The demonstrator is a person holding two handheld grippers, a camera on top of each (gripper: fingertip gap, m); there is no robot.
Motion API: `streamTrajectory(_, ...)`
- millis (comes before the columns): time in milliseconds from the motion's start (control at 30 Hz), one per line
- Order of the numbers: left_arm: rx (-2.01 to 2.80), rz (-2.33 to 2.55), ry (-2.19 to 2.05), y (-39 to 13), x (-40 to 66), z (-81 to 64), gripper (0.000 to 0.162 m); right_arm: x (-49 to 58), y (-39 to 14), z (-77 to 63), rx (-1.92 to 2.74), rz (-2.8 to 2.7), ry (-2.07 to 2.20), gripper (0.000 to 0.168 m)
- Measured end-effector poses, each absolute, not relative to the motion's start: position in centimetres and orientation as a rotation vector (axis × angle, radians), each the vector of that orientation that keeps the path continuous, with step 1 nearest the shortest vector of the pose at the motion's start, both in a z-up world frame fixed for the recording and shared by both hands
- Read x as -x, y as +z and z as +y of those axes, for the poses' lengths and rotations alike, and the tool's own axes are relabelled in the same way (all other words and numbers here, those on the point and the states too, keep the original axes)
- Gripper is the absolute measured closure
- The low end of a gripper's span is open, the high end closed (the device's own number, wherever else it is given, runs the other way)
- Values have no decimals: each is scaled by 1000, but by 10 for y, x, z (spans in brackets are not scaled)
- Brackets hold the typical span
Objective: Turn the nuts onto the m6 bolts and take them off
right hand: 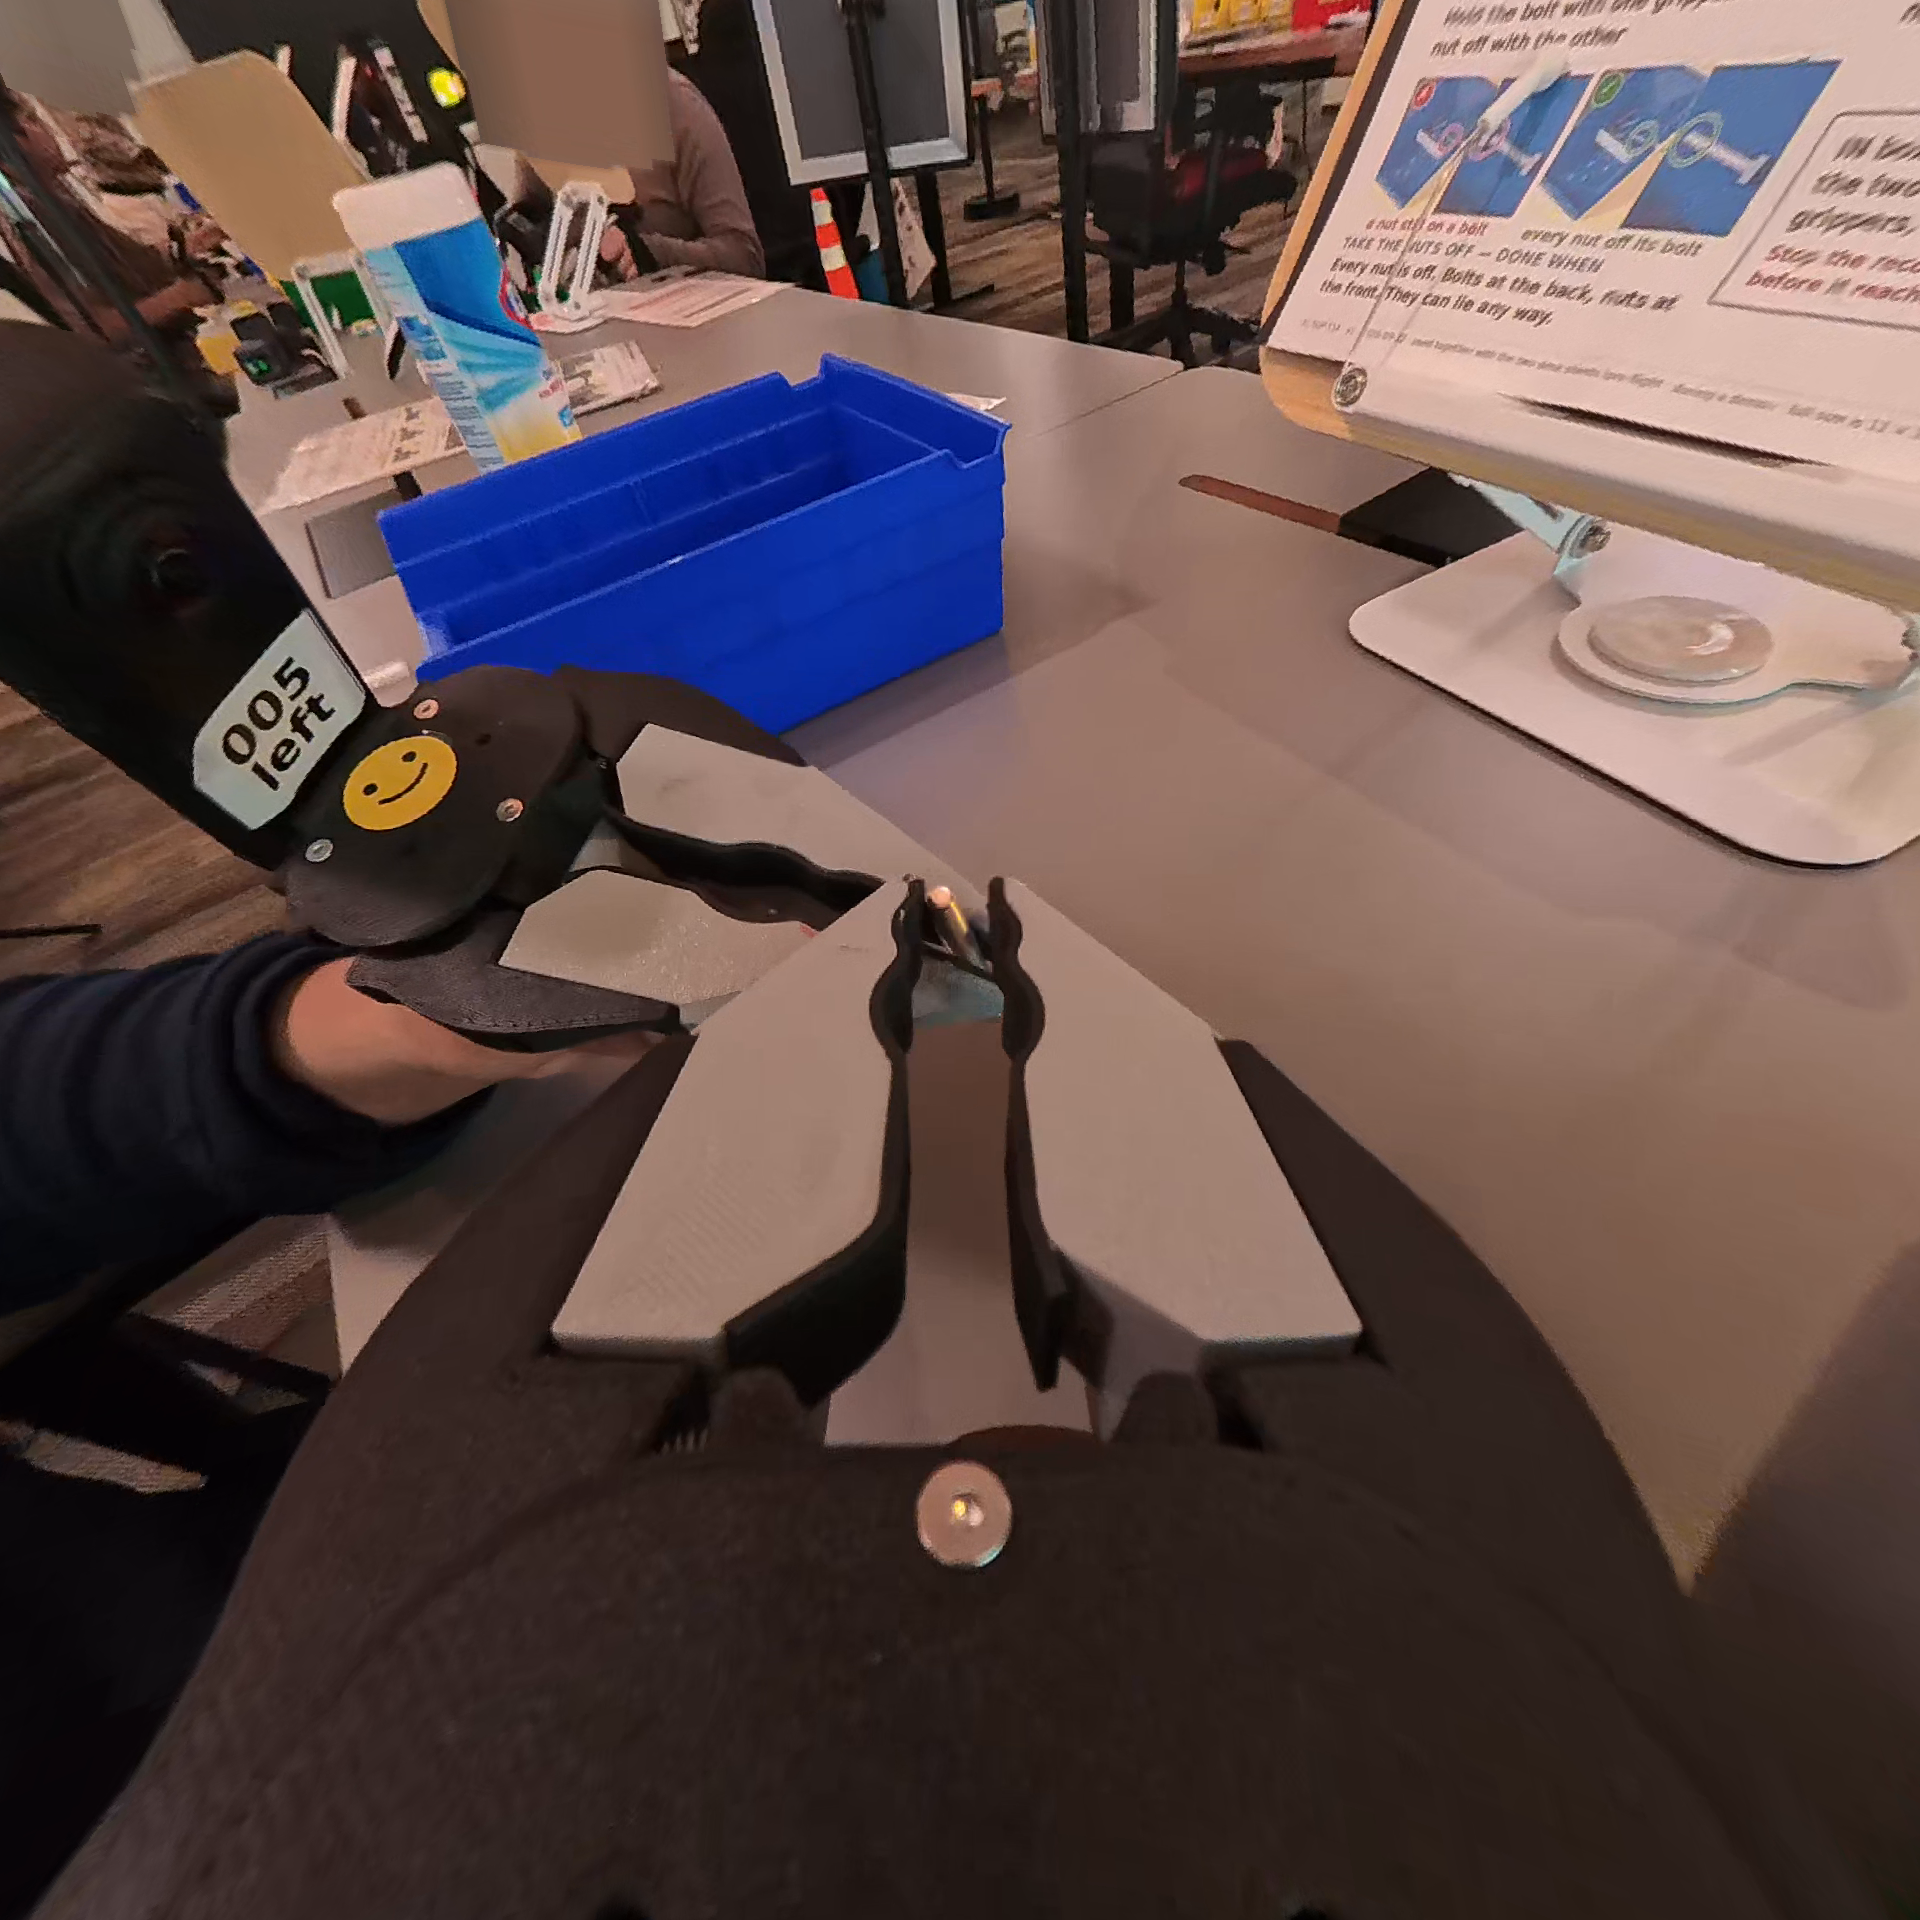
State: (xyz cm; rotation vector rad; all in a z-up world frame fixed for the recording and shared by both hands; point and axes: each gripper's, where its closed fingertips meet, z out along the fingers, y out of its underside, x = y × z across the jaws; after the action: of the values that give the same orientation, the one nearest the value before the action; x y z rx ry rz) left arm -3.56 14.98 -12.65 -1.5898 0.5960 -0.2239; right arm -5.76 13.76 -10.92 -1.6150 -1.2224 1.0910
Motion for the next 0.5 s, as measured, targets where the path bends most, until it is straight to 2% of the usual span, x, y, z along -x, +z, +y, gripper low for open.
streamTrajectory(233, 1672, 542, -299, -139, 37, 155, 158, 60, -121, 146, 1626, -1256, 941, 166)
streamTrajectory(267, 1679, 538, -319, -140, 36, 155, 155, 57, -121, 151, 1637, -1241, 899, 166)
streamTrajectory(333, 1673, 527, -361, -138, 34, 154, 134, 47, -116, 163, 1642, -1201, 830, 167)
streamTrajectory(400, 1666, 516, -417, -136, 32, 154, 121, 37, -103, 175, 1643, -1171, 808, 167)
streamTrajectory(500, 1670, 489, -416, -136, 37, 156, 123, 7, -71, 212, 1634, -1090, 687, 166)
